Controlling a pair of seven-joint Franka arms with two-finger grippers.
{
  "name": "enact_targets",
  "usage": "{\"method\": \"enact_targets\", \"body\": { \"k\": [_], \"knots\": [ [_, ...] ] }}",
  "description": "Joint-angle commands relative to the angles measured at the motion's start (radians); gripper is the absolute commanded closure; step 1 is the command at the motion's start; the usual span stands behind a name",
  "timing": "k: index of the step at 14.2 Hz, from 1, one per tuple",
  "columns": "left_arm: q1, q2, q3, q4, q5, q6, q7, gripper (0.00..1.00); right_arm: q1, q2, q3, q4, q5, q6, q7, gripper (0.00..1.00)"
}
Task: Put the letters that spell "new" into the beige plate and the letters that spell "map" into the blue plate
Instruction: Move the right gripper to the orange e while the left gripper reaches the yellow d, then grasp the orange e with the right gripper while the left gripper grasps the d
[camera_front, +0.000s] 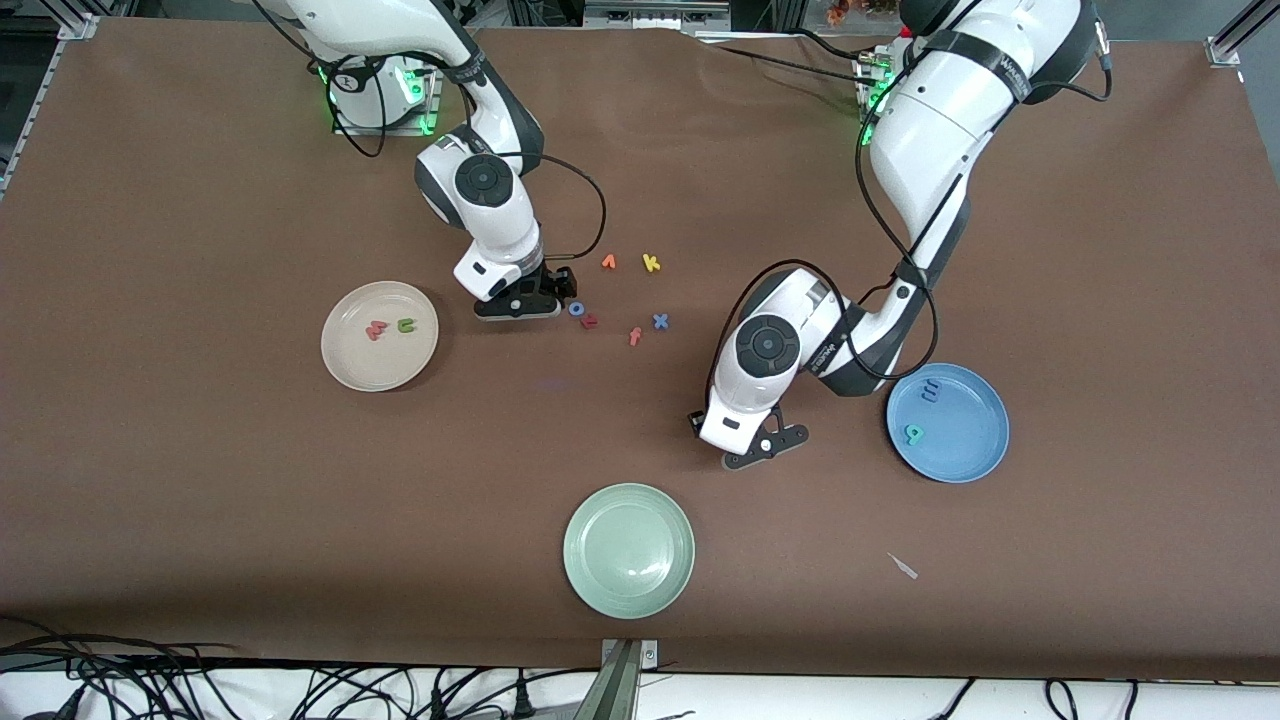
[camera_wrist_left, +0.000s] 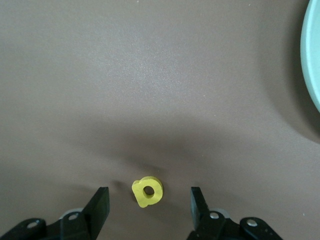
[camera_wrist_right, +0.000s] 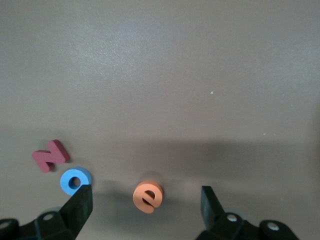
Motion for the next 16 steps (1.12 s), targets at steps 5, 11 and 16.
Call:
{"method": "enact_targets", "body": {
  "k": [5, 11, 16],
  "knots": [
    [-0.012, 0.033, 0.014, 0.007, 0.035, -0.001, 0.003, 0.34, 0.017, -0.004, 0.000, -0.011, -0.006, 0.009, 0.046, 0.23],
    [-0.006, 0.028, 0.014, 0.009, 0.035, -0.002, 0.008, 1.00, 0.041, -0.001, 0.001, -0.020, -0.008, 0.009, 0.084, 0.30],
    [0.065, -0.033, 0.002, 0.024, 0.017, -0.171, 0.179, 1.00, 0.044, 0.009, -0.003, -0.027, -0.017, 0.018, 0.081, 0.31]
  ]
}}
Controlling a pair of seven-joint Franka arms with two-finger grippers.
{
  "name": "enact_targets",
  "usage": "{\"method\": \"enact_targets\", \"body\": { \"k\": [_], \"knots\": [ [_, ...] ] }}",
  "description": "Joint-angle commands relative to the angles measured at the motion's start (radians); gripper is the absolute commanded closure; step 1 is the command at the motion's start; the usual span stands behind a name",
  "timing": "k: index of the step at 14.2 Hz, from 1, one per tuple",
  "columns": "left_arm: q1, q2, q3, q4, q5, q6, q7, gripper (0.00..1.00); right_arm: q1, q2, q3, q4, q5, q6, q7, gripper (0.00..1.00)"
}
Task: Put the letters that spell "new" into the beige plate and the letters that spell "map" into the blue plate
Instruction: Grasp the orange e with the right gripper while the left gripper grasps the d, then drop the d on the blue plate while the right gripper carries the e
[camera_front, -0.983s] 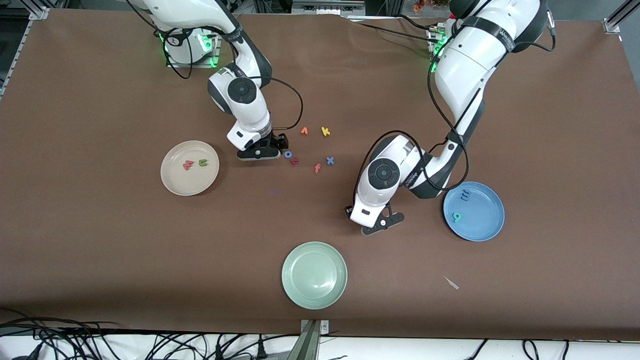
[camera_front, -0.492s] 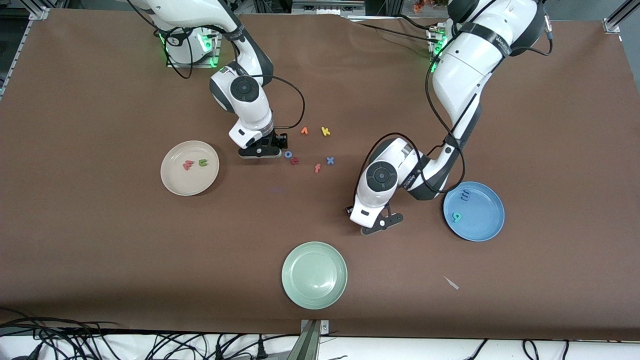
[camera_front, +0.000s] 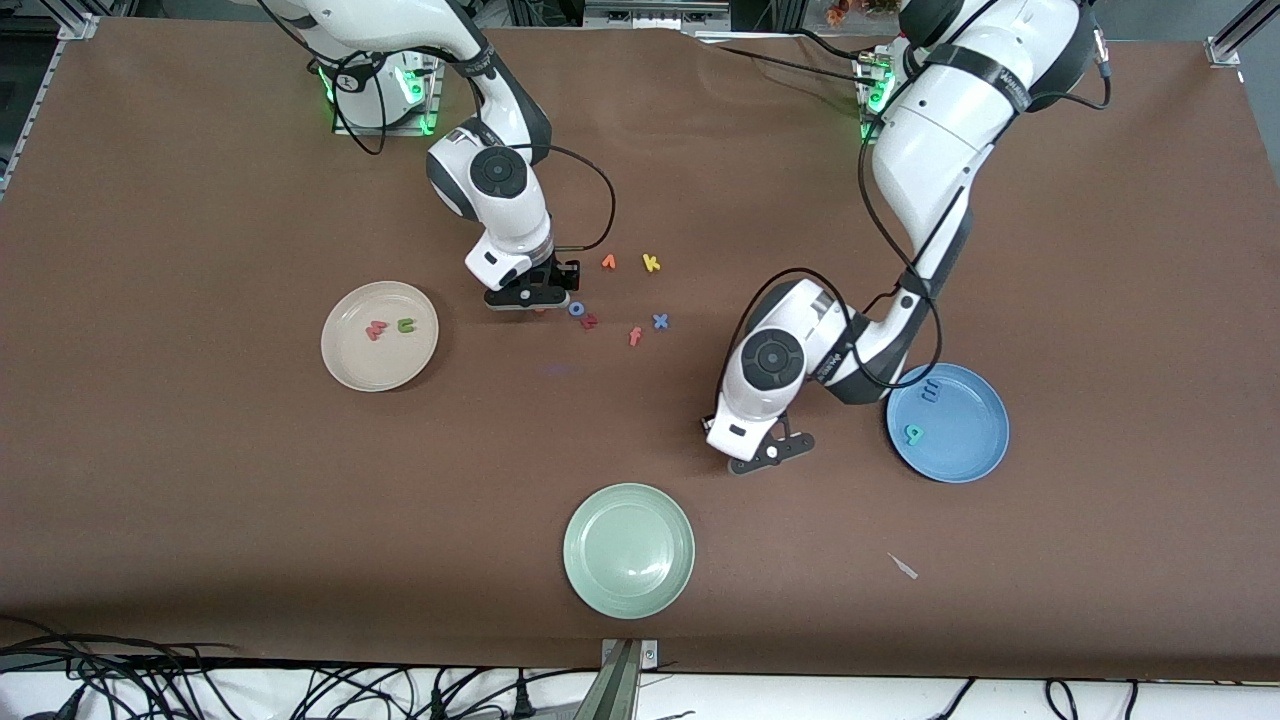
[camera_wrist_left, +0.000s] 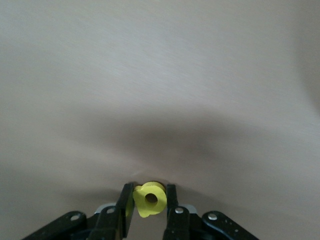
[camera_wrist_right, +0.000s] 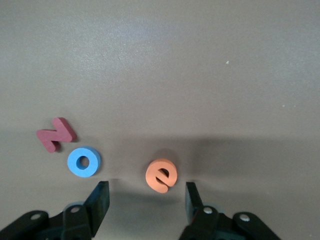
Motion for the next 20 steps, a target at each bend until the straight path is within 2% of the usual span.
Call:
{"method": "enact_targets", "body": {
  "k": [1, 4, 6, 9, 11, 13, 15, 17, 18, 19, 20],
  "knots": [
    [0.053, -0.066, -0.005, 0.000, 0.000, -0.114, 0.147, 1.00, 0.004, 0.005, -0.006, -0.007, -0.016, 0.018, 0.013, 0.31],
    [0.127, -0.106, -0.005, -0.002, 0.002, -0.203, 0.370, 1.00, 0.004, 0.014, -0.009, -0.013, -0.018, 0.035, 0.008, 0.35],
    [0.179, -0.150, -0.005, -0.011, 0.002, -0.307, 0.542, 1.00, 0.004, 0.018, -0.011, -0.018, -0.018, 0.053, 0.008, 0.36],
    [0.300, -0.201, -0.005, -0.043, 0.000, -0.401, 0.806, 1.00, 0.004, 0.023, -0.012, -0.018, -0.019, 0.055, 0.007, 0.42],
    [0.384, -0.230, -0.011, -0.098, 0.000, -0.395, 0.956, 1.00, 0.004, 0.025, -0.012, -0.018, -0.021, 0.060, 0.007, 0.51],
    [0.444, -0.224, -0.012, -0.120, 0.009, -0.366, 1.049, 1.00, 0.004, 0.025, -0.012, -0.018, -0.021, 0.060, 0.005, 0.65],
    [0.492, -0.212, -0.008, -0.191, 0.022, -0.212, 1.107, 1.00, 0.004, 0.023, -0.012, -0.018, -0.021, 0.060, 0.004, 0.74],
    [0.504, -0.195, -0.005, -0.238, 0.022, -0.103, 1.114, 0.97, 0.002, 0.021, -0.015, -0.018, -0.021, 0.058, -0.007, 0.76],
    [0.497, -0.193, -0.005, -0.238, 0.022, -0.099, 1.111, 0.87, 0.002, 0.015, -0.027, -0.018, -0.021, 0.055, -0.022, 0.76],
    [0.488, -0.189, -0.002, -0.235, 0.023, -0.098, 1.111, 0.54, 0.002, 0.006, -0.037, -0.015, -0.021, 0.053, -0.053, 0.76],
    [0.491, -0.181, -0.004, -0.235, 0.043, -0.098, 1.115, 0.01, 0.002, -0.014, -0.055, -0.015, -0.021, 0.040, -0.081, 0.76]
  ]
}}
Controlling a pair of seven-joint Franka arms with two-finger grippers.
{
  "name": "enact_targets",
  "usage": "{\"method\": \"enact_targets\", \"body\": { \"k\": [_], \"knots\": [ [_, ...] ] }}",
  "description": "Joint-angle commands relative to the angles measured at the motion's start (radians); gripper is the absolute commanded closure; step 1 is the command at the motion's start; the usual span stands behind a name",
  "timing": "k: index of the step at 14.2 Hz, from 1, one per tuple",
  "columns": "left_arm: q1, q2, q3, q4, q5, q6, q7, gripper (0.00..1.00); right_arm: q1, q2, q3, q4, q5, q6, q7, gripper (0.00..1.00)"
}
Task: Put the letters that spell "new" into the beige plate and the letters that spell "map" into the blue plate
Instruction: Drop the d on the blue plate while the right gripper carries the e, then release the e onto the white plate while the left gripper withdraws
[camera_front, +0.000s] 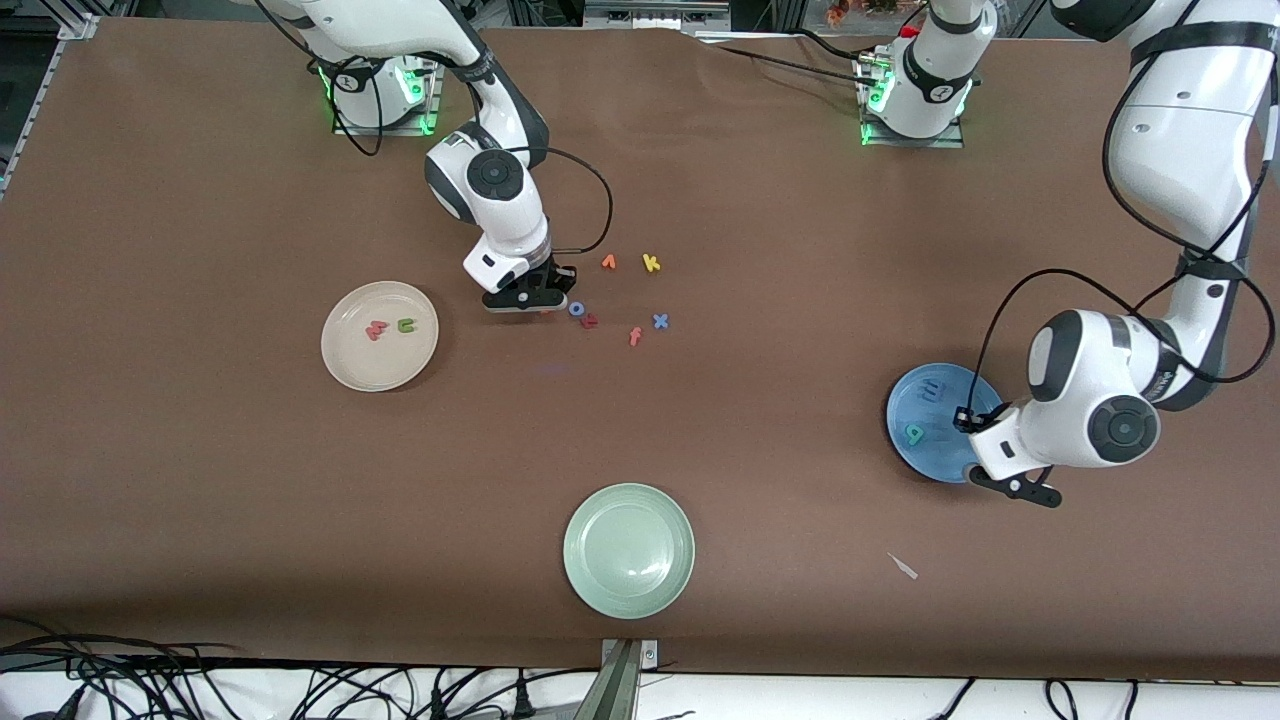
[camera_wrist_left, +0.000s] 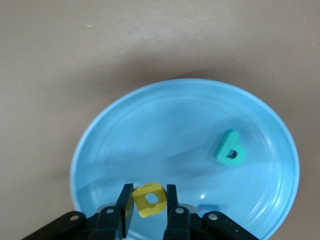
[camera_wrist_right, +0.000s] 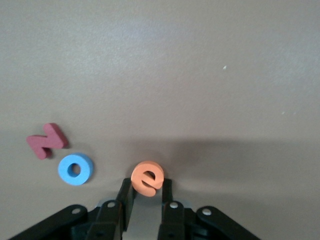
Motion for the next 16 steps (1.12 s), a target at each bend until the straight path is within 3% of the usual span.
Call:
{"method": "enact_targets", "body": {
  "k": [1, 9, 12, 16],
  "knots": [
    [-0.012, -0.009, -0.003, -0.012, 0.047, 0.004, 0.020, 0.00, 0.002, -0.041, -0.047, 0.001, -0.017, -0.039, -0.079, 0.76],
    [-0.021, -0.021, -0.012, 0.002, 0.033, -0.045, 0.015, 0.00, 0.000, -0.122, -0.197, 0.082, -0.012, -0.292, -0.427, 0.76],
    [-0.055, -0.031, -0.014, 0.051, 0.030, -0.109, 0.010, 0.00, 0.000, -0.150, -0.257, 0.064, -0.013, -0.352, -0.519, 0.76],
    [-0.084, -0.076, -0.015, 0.079, 0.030, -0.143, 0.015, 0.00, 0.000, -0.218, -0.383, 0.013, -0.013, -0.378, -0.722, 0.75]
  ]
}}
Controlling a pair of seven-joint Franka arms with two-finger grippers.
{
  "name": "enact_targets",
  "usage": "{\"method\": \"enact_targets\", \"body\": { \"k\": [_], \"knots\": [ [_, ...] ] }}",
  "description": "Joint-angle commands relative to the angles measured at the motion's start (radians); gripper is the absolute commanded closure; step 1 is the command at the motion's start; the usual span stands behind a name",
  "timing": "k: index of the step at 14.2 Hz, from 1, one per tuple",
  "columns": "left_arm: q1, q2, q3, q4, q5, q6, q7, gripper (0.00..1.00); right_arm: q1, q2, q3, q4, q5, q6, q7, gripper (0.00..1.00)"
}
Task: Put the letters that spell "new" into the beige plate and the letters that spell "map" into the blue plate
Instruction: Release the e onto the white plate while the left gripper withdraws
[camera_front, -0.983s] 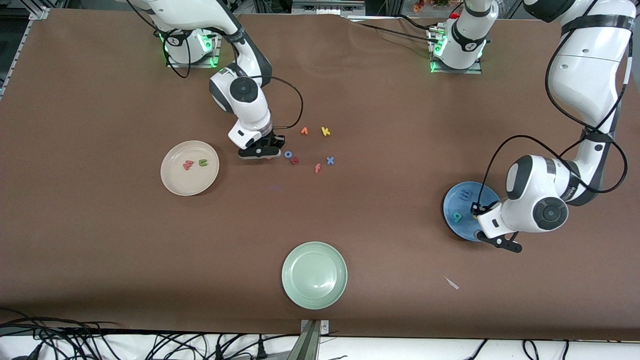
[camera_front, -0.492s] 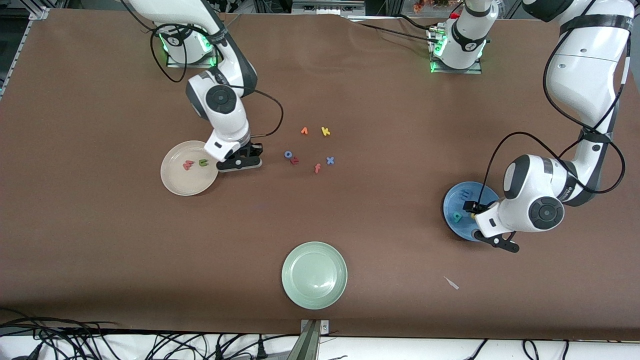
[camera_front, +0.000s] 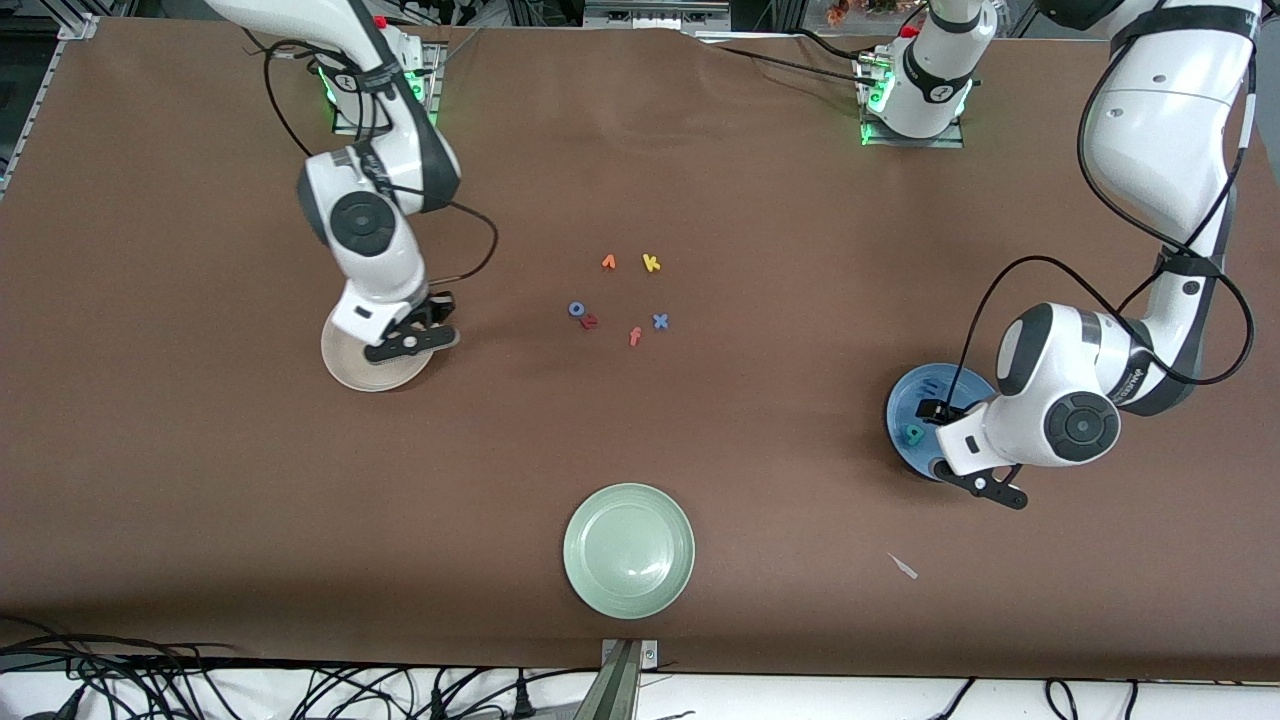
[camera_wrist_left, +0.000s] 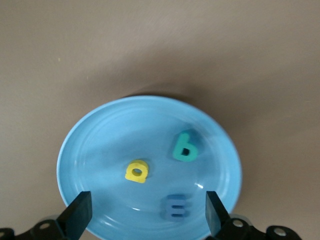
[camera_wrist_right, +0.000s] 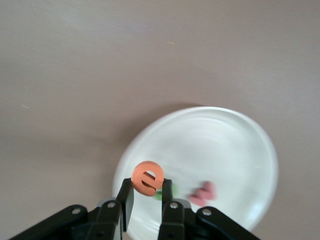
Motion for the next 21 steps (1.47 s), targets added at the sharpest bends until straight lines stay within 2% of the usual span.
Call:
{"method": "enact_targets", "body": {
  "k": [1, 3, 5, 7, 8, 11, 13, 15, 16, 18, 19, 21],
  "knots": [
    [-0.020, -0.071, -0.007, 0.005, 0.005, -0.032, 0.013, 0.00, 0.004, -0.059, -0.045, -0.071, -0.013, 0.005, -0.061, 0.75],
    [-0.031, -0.115, -0.032, 0.005, 0.007, -0.032, 0.015, 0.00, 0.002, -0.044, -0.051, -0.125, -0.013, 0.112, -0.062, 0.74],
    [-0.081, -0.206, 0.010, -0.001, -0.015, -0.024, 0.018, 0.00, 0.001, -0.007, -0.062, -0.156, -0.013, 0.215, -0.061, 0.72],
    [-0.123, -0.310, 0.051, -0.012, -0.060, -0.041, 0.009, 0.00, -0.002, 0.015, -0.062, -0.156, -0.011, 0.246, -0.061, 0.61],
    [-0.127, -0.350, 0.065, -0.015, -0.103, -0.100, 0.010, 0.00, -0.005, 0.022, -0.062, -0.156, -0.011, 0.252, -0.061, 0.52],
    [-0.202, -0.482, 0.198, -0.016, -0.234, -0.207, 0.001, 0.00, -0.012, 0.027, -0.062, -0.148, -0.006, 0.262, -0.058, 0.47],
    [-0.206, -0.523, 0.250, -0.022, -0.309, -0.204, -0.001, 0.00, -0.010, 0.021, -0.061, -0.134, 0.003, 0.256, -0.043, 0.27],
    [-0.251, -0.638, 0.295, -0.109, -0.306, -0.213, -0.008, 0.00, -0.010, 0.015, -0.056, -0.118, 0.007, 0.253, -0.030, 0.18],
    [-0.274, -0.662, 0.329, -0.114, -0.276, -0.234, -0.011, 0.00, -0.010, 0.003, -0.050, -0.116, 0.007, 0.249, -0.010, 0.15],
    [-0.258, -0.695, 0.326, -0.148, -0.282, -0.248, -0.040, 0.00, -0.008, -0.037, -0.026, -0.089, 0.007, 0.175, 0.043, 0.12],
    [-0.238, -0.727, 0.320, -0.198, -0.288, -0.248, -0.066, 0.00, -0.008, -0.057, -0.004, -0.047, 0.007, 0.091, 0.078, 0.10],
    [-0.184, -0.760, 0.228, -0.236, -0.294, -0.247, -0.135, 0.00, -0.008, -0.073, 0.011, 0.081, 0.007, -0.115, 0.092, 0.08]
  ]
}}
